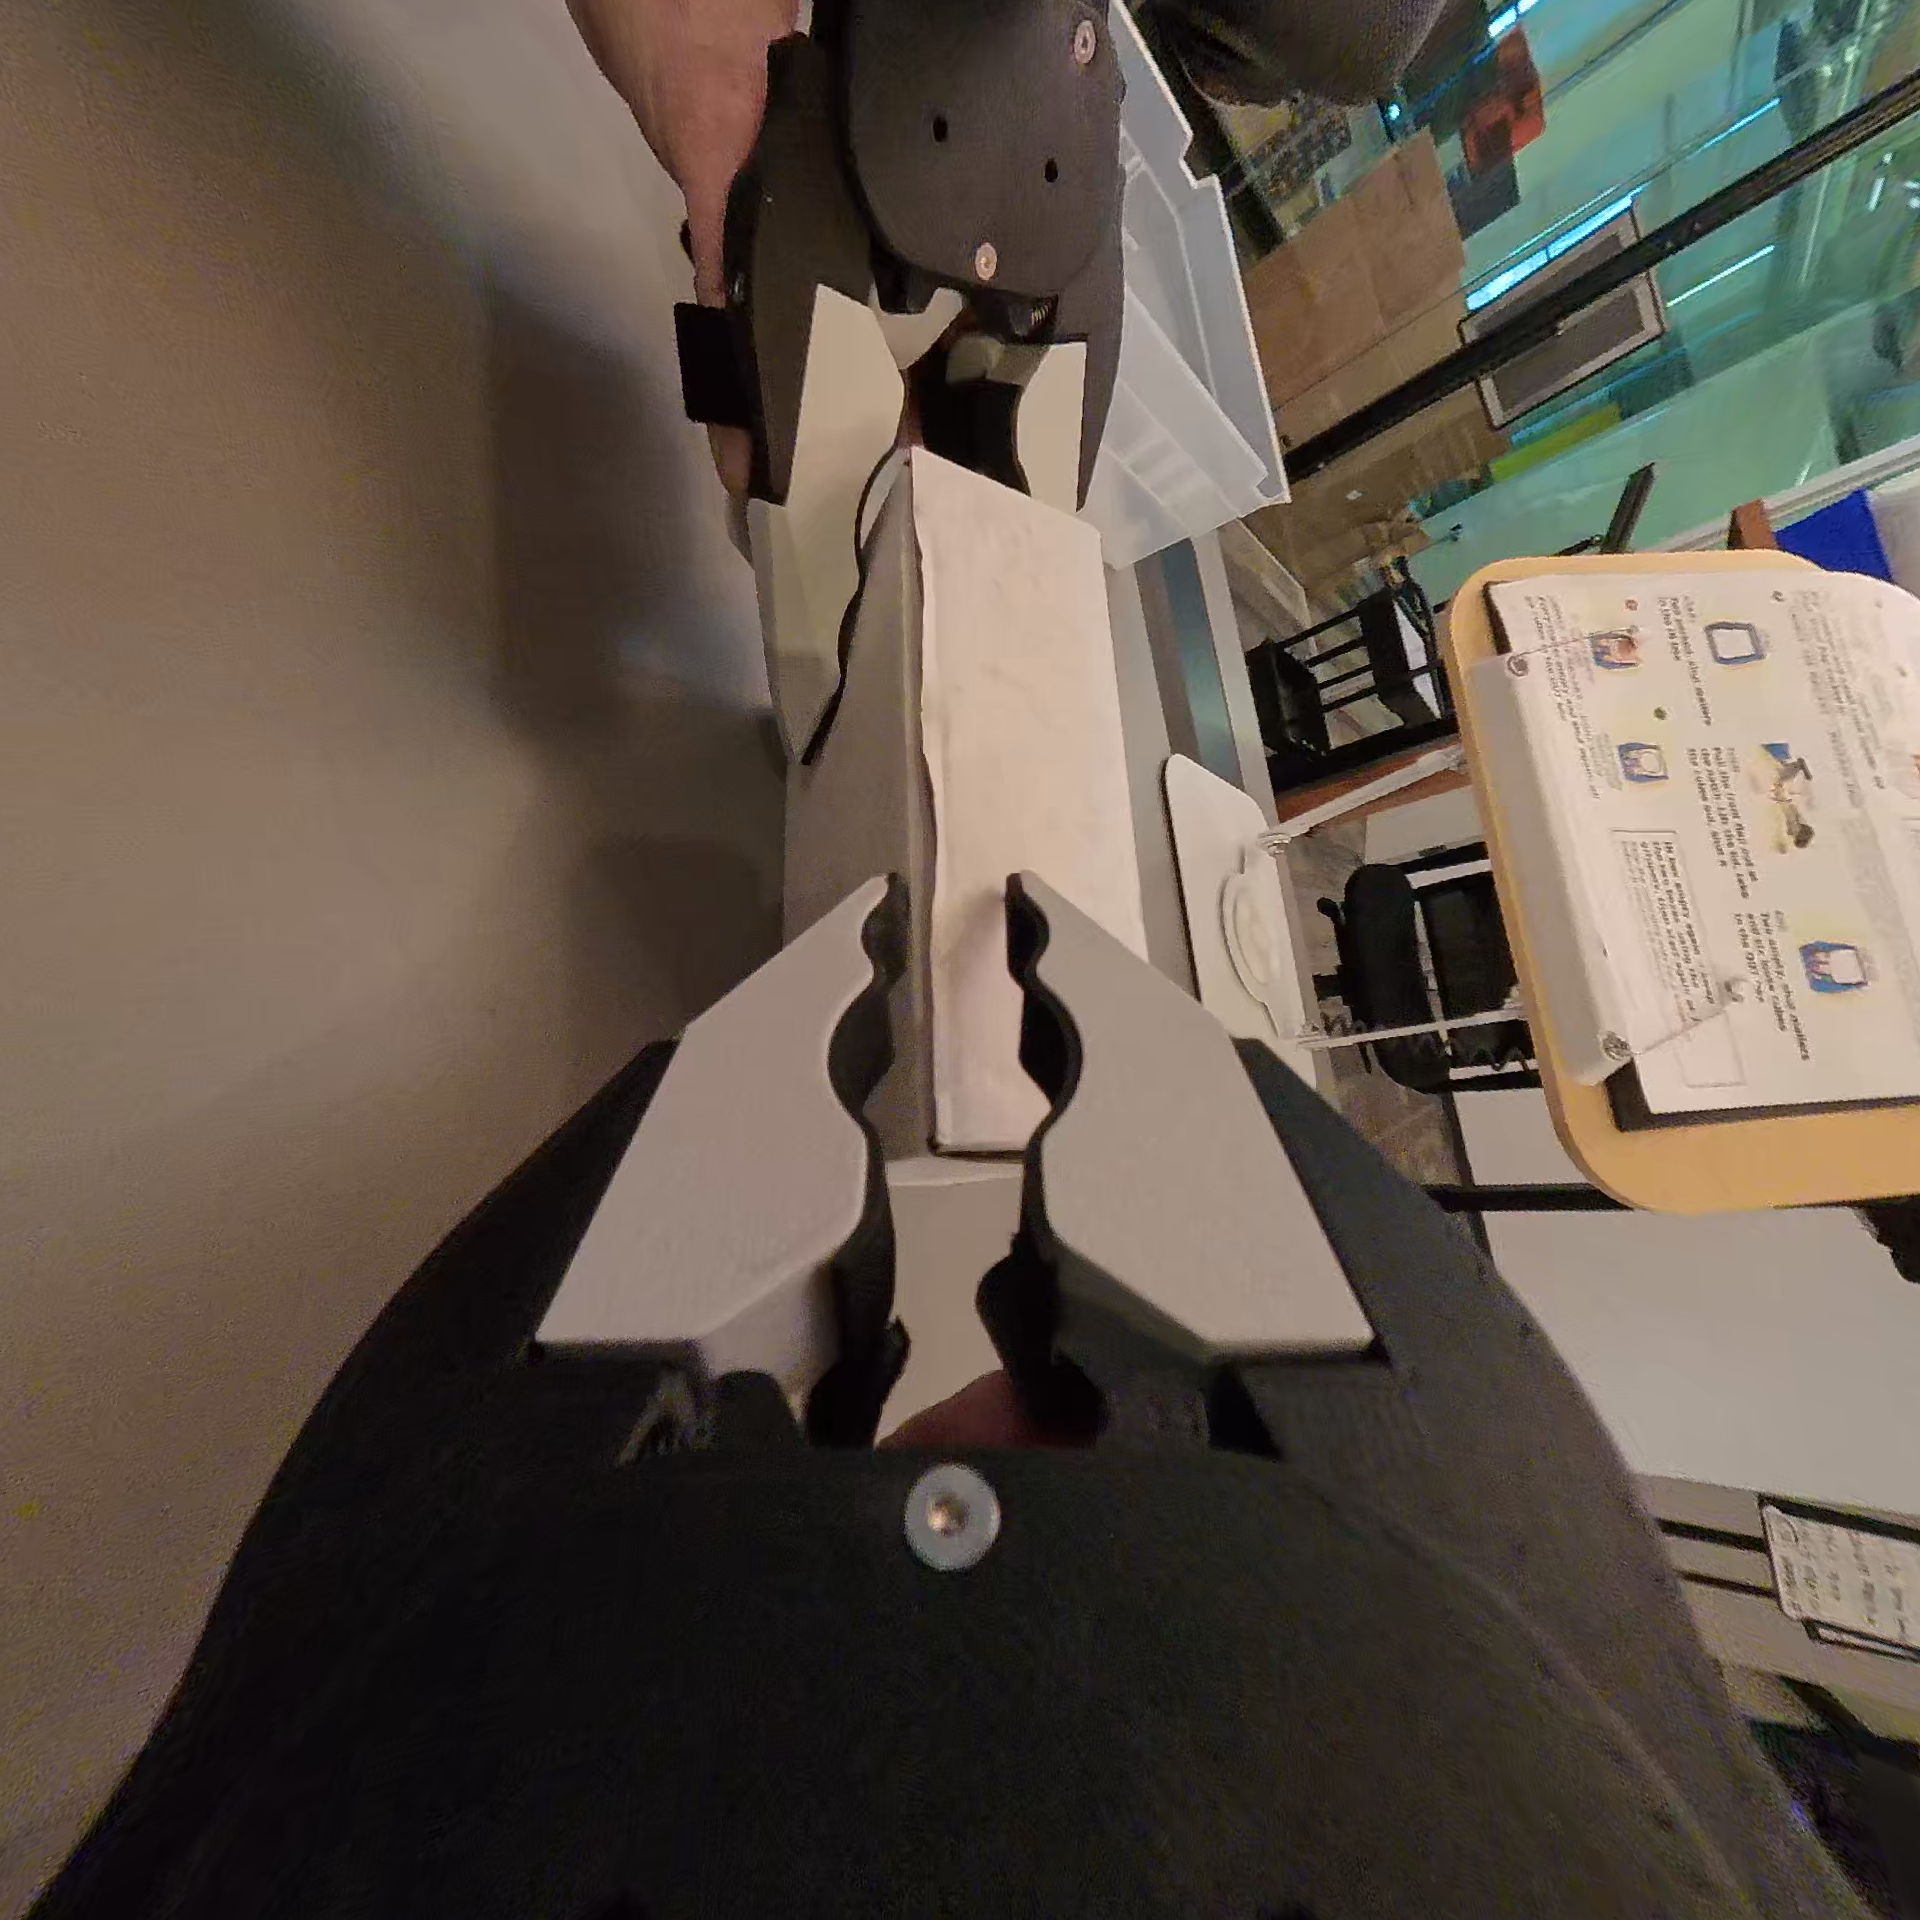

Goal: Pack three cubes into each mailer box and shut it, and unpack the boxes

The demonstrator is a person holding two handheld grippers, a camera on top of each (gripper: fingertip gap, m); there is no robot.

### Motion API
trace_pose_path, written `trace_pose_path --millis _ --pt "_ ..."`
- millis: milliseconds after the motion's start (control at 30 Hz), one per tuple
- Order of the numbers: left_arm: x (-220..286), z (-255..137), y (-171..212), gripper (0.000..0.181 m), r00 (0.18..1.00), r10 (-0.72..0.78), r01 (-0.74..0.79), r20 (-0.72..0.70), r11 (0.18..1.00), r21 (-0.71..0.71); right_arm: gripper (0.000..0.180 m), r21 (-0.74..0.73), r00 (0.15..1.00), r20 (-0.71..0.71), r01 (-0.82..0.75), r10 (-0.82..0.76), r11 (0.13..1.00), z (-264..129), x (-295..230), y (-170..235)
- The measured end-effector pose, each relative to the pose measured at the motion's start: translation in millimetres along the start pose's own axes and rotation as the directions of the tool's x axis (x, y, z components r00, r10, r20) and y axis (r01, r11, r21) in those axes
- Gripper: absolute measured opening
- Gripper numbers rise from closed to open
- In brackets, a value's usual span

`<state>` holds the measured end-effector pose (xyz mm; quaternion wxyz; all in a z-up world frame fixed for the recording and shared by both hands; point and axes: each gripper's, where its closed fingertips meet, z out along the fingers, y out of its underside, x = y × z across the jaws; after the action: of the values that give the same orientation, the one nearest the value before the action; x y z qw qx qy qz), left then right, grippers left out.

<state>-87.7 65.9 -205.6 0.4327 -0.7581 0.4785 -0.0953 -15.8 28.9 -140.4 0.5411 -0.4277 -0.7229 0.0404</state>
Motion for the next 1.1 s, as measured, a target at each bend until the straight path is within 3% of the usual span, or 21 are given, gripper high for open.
trace_pose_path --millis 200,433,567,733,900,1100 --pt "1 -1 1 0.070 1.000 0.023 -0.023 0.006 1.000 -0.006 0.001 0.046 0.997 0.032 -0.072 0.071 0.996 0 -2 -6" --pt "-2 0 2 0.068 0.999 0.034 -0.034 0.019 0.999 -0.004 0.000 -0.009 0.998 -0.064 0.030 -0.030 1.000 5 3 -3" --pt "0 -1 1 0.066 0.997 0.070 -0.070 0.028 0.998 0.001 0.000 0.125 0.987 0.001 -0.158 0.160 0.979 -1 4 -13" --pt "-1 0 2 0.064 0.992 0.113 -0.112 0.053 0.993 -0.026 0.000 0.190 0.936 0.082 -0.352 0.343 0.916 -4 10 -15" --pt "-1 1 2 0.063 0.985 0.158 -0.154 0.067 0.986 -0.062 0.000 0.186 0.928 0.091 -0.372 0.362 0.909 -6 8 -11" --pt "-2 3 2 0.062 0.979 0.181 -0.173 0.090 0.981 -0.090 0.000 0.220 0.862 0.124 -0.507 0.492 0.833 -8 16 -12"
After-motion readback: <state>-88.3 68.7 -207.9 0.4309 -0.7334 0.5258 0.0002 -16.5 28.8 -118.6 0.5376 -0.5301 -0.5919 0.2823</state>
